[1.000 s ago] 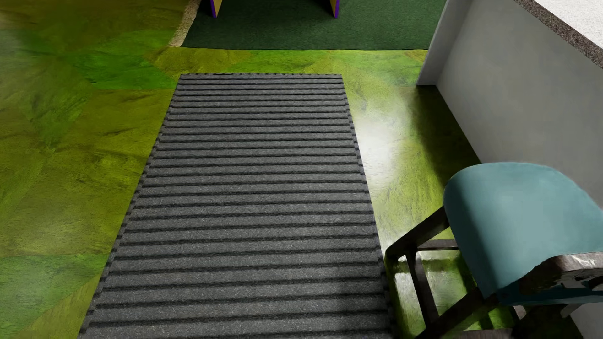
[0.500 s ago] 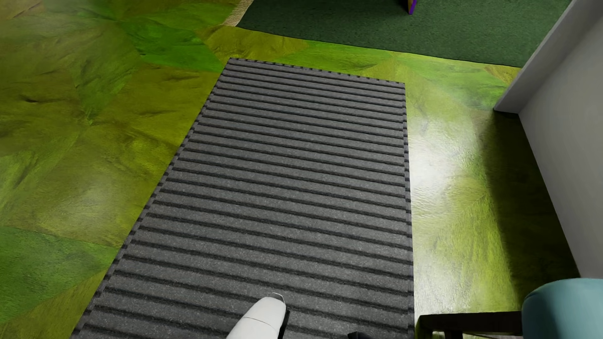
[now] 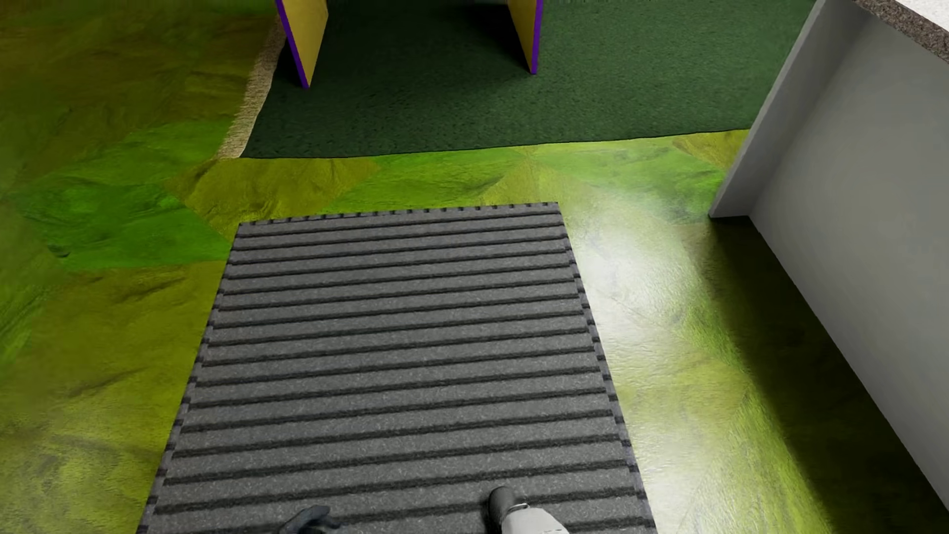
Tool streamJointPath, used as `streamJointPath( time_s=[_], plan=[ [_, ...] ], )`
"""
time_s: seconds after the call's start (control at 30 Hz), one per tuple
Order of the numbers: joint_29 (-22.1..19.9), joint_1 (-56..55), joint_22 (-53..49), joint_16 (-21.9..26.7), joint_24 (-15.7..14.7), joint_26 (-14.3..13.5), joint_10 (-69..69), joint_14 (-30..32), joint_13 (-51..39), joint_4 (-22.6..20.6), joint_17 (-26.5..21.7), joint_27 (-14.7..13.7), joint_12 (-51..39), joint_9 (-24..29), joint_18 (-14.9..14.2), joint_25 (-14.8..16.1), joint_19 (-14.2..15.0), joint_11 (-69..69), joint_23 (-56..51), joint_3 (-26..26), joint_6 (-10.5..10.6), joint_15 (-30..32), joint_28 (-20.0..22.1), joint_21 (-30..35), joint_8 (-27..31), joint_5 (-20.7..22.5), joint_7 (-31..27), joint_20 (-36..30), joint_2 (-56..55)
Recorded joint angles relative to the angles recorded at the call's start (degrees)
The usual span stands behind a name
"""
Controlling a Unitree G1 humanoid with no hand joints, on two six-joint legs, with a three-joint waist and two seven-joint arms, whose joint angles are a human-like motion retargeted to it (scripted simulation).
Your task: Head to dark purple desk
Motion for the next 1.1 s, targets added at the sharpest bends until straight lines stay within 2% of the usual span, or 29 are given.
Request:
streamJointPath(
  time_s=[0.07, 0.1, 0.13, 0.17, 0.2, 0.23, 0.3, 0.33, 0.4, 0.47, 0.5, 0.53, 0.57, 0.6, 0.63, 0.67, 0.7, 0.73, 0.77, 0.8, 0.83, 0.87, 0.9, 0.93, 0.97, 1.0, 1.03, 1.07, 1.1],
  plan=[
    [0.0, 2.36, 2.58, -1.19, 0.0, 0.0, 4.53, 6.16, 0.55, 1.85, 0.28, 0.0, 0.46, 0.12, 0.0, 0.0, 0.0, 5.78, 0.76, -1.7, 1.87, 23.91, 0.0, 0.98, 0.0, 1.73, 0.0, 1.52, -3.57],
    [0.0, 1.95, 4.5, -2.45, 0.0, 0.0, 10.34, 14.8, 0.14, 3.85, 0.42, 0.0, 1.99, 0.44, 0.0, 0.0, 0.0, 10.76, 1.64, -2.15, 3.64, 30.34, 0.0, 1.8, 0.0, 3.32, 0.0, 2.15, -3.66],
    [0.0, -0.09, 6.62, -3.34, 0.0, 0.0, 19.87, 26.44, 0.1, 5.14, 0.3, 0.0, 3.84, 0.34, 0.0, 0.0, 0.0, 12.94, 2.28, -0.79, 4.51, 30.24, 0.0, 2.08, 0.0, 5.05, 0.0, 1.09, -0.65],
    [0.0, -5.82, 7.5, -3.72, 0.0, 0.0, 31.69, 33.72, 0.11, 5.84, 0.8, 0.0, 5.59, -0.15, 0.0, 0.0, 0.0, 14.38, 2.48, 0.99, 4.46, 29.21, 0.0, 0.25, 0.0, 6.84, 0.0, 0.21, 1.92],
    [0.0, -11.11, 8.3, -3.64, 0.0, 0.0, 43.26, 29.33, -0.72, 7.07, 0.33, 0.0, 6.64, 0.57, 0.0, 0.0, 0.0, 13.81, 0.89, 2.97, 4.89, 26.3, 0.0, 0.39, 0.0, 8.2, 0.0, -2.45, 6.53],
    [0.0, -16.24, 8.51, -3.59, 0.0, 0.0, 49.81, 19.81, -1.9, 7.5, 0.26, 0.0, 7.78, 1.19, 0.0, 0.0, 0.0, 12.0, 0.01, 5.94, 4.41, 22.03, 0.0, -0.13, 0.0, 8.11, 0.0, -3.61, 12.3],
    [0.0, -26.73, 10.54, -3.07, 0.0, 0.0, 48.67, 10.47, -5.89, 6.46, 0.09, 0.0, 10.01, 0.65, 0.0, 0.0, 0.0, 7.62, -1.91, 13.35, 1.07, 13.93, 0.0, 0.2, 0.0, 6.35, 0.0, -3.47, 21.91],
    [0.0, -29.44, 10.33, -2.58, 0.0, 0.0, 41.35, 10.15, -8.06, 6.55, -1.09, 0.0, 11.62, 0.75, 0.0, 0.0, 0.0, 4.47, -4.0, 16.82, -0.02, 9.16, 0.0, 2.18, 0.0, 5.42, 0.0, -4.25, 27.8],
    [0.0, -33.9, 11.66, -1.52, 0.0, 0.0, 22.29, 13.81, -11.97, 6.95, -1.91, 0.0, 13.39, 0.49, 0.0, 0.0, 0.0, -0.42, -6.33, 20.92, -1.99, 0.68, 0.0, -0.46, 0.0, 3.43, 0.0, -3.55, 37.18],
    [0.0, -36.91, 13.31, -1.1, 0.0, 0.0, 4.09, 23.87, -15.48, 7.4, -2.73, 0.0, 13.68, -1.35, 0.0, 0.0, 0.0, -1.99, -7.85, 23.31, -2.27, -6.3, 0.0, -5.38, 0.0, 2.81, 0.0, -4.85, 42.78],
    [0.0, -39.23, 14.13, -1.0, 0.0, 0.0, -19.63, 29.24, -16.7, 7.47, -2.67, 0.0, 13.75, -2.21, 0.0, 0.0, 0.0, -1.93, -8.04, 23.26, -2.79, -7.07, 0.0, -7.83, 0.0, 2.92, 0.0, -4.59, 44.61],
    [0.0, -41.56, 14.06, -0.72, 0.0, 0.0, -0.35, 24.63, -17.3, 7.47, -3.61, 0.0, 13.69, -2.26, 0.0, 0.0, 0.0, -0.68, -9.51, 24.79, -3.16, -5.65, 0.0, -8.24, 0.0, 1.71, 0.0, -5.53, 46.23],
    [0.0, -42.6, 14.85, -0.57, 0.0, 0.0, 4.96, 25.22, -16.1, 5.8, -3.65, 0.0, 13.27, -1.55, 0.0, 0.0, 0.0, 1.73, -11.04, 26.4, -4.08, -2.18, 0.0, -11.41, 0.0, -0.03, 0.0, -6.56, 48.67],
    [0.0, -43.77, 15.95, -0.62, 0.0, 0.0, 10.06, 28.11, -14.88, 4.6, -2.59, 0.0, 13.28, -2.47, 0.0, 0.0, 0.0, 7.68, -10.17, 27.47, -5.17, 5.12, 0.0, -12.98, 0.0, -1.69, 0.0, -6.86, 47.95],
    [0.0, -42.03, 17.41, -0.73, 0.0, 0.0, 14.74, 26.07, -13.03, 1.72, -0.74, 0.0, 13.1, -2.1, 0.0, 0.0, 0.0, 18.03, -8.33, 27.76, -7.06, 16.81, 0.0, -13.57, 0.0, -4.28, 0.0, -6.7, 45.81],
    [0.0, -39.92, 17.82, -1.13, 0.0, 0.0, 15.51, 22.97, -11.42, -0.24, -0.08, 0.0, 12.33, -2.15, 0.0, 0.0, 0.0, 32.77, -7.44, 26.42, -6.86, 26.12, 0.0, -12.71, 0.0, -3.97, 0.0, -5.69, 39.09],
    [0.0, -35.82, 16.54, -1.5, 0.0, 0.0, 14.88, 20.15, -10.79, -2.52, 0.66, 0.0, 12.08, -0.93, 0.0, 0.0, 0.0, 47.53, -6.2, 25.13, -7.18, 26.22, 0.0, -11.1, 0.0, -5.04, 0.0, -4.01, 32.21],
    [0.0, -30.37, 14.75, -1.42, 0.0, 0.0, 12.81, 18.82, -10.68, -1.94, 0.69, 0.0, 11.19, 0.08, 0.0, 0.0, 0.0, 55.7, -5.25, 22.93, -6.36, 22.65, 0.0, -7.04, 0.0, -4.78, 0.0, -4.57, 25.48],
    [0.0, -25.72, 12.35, -1.57, 0.0, 0.0, 10.53, 18.21, -9.21, -0.67, 1.84, 0.0, 10.72, 0.18, 0.0, 0.0, 0.0, 56.15, -3.88, 19.51, -4.55, 21.91, 0.0, -7.03, 0.0, -3.18, 0.0, -4.37, 19.4],
    [0.0, -21.83, 9.88, -1.36, 0.0, 0.0, 8.19, 17.4, -6.55, -0.41, 0.51, 0.0, 9.48, 0.76, 0.0, 0.0, 0.0, 50.16, -7.05, 15.43, -3.09, 23.9, 0.0, -5.69, 0.0, -2.79, 0.0, -4.9, 14.4],
    [0.0, -17.02, 7.7, -0.58, 0.0, 0.0, 6.15, 16.58, -6.21, 0.84, 1.43, 0.0, 8.41, 1.26, 0.0, 0.0, 0.0, 38.39, -1.91, 12.58, -2.45, 28.89, 0.0, -2.73, 0.0, -1.99, 0.0, -5.01, 11.48],
    [0.0, -13.72, 5.11, -0.45, 0.0, 0.0, 3.75, 15.55, -4.43, 0.79, 2.0, 0.0, 7.78, 0.48, 0.0, 0.0, 0.0, 24.97, -0.38, 9.91, -2.09, 31.4, 0.0, -4.93, 0.0, -2.02, 0.0, -3.57, 8.14],
    [0.0, -8.96, 2.94, 0.01, 0.0, 0.0, 1.45, 13.71, -3.1, 0.95, 1.97, 0.0, 7.36, -0.04, 0.0, 0.0, 0.0, 11.01, 1.11, 8.29, -1.93, 25.48, 0.0, -5.21, 0.0, -1.39, 0.0, -2.56, 7.46],
    [0.0, -5.44, 0.86, 0.72, 0.0, 0.0, -0.29, 11.28, -2.12, -0.13, 1.61, 0.0, 6.67, -1.06, 0.0, 0.0, 0.0, 3.64, 1.35, 7.46, -2.65, 5.35, 0.0, -3.53, 0.0, -0.93, 0.0, -0.59, 7.6],
    [0.0, -3.47, -0.63, 1.54, 0.0, 0.0, -0.33, 8.0, -0.83, -0.45, 1.0, 0.0, 6.41, -2.51, 0.0, 0.0, 0.0, -16.76, 1.38, 6.89, -3.0, 21.56, 0.0, -2.25, 0.0, -1.38, 0.0, 1.14, 6.37],
    [0.0, -1.76, -0.64, 1.9, 0.0, 0.0, -0.1, 5.91, 0.32, -1.31, 0.71, 0.0, 6.08, -2.97, 0.0, 0.0, 0.0, -18.41, 1.97, 6.17, -3.43, 23.77, 0.0, -1.0, 0.0, -1.38, 0.0, 2.68, 5.25],
    [0.0, -0.06, -0.08, 1.57, 0.0, 0.0, 1.58, 5.58, 0.87, -1.05, 0.54, 0.0, 6.54, -2.47, 0.0, 0.0, 0.0, 2.23, 2.72, 5.22, -2.69, 3.98, 0.0, -0.07, 0.0, -0.42, 0.0, 4.66, 3.32],
    [0.0, 0.85, 1.43, 1.02, 0.0, 0.0, 5.41, 8.02, 1.49, -0.43, 0.28, 0.0, 7.44, -2.46, 0.0, 0.0, 0.0, 4.17, 3.28, 4.97, -1.79, 10.63, 0.0, 0.02, 0.0, 1.56, 0.0, 6.55, 3.12],
    [0.0, -2.2, 3.29, -0.02, 0.0, 0.0, 15.13, 16.17, 2.06, 2.61, 0.14, 0.0, 8.19, -2.72, 0.0, 0.0, 0.0, 4.29, 3.96, 5.31, 0.69, 20.33, 0.0, -0.74, 0.0, 4.67, 0.0, 7.17, 3.15]
  ],
)
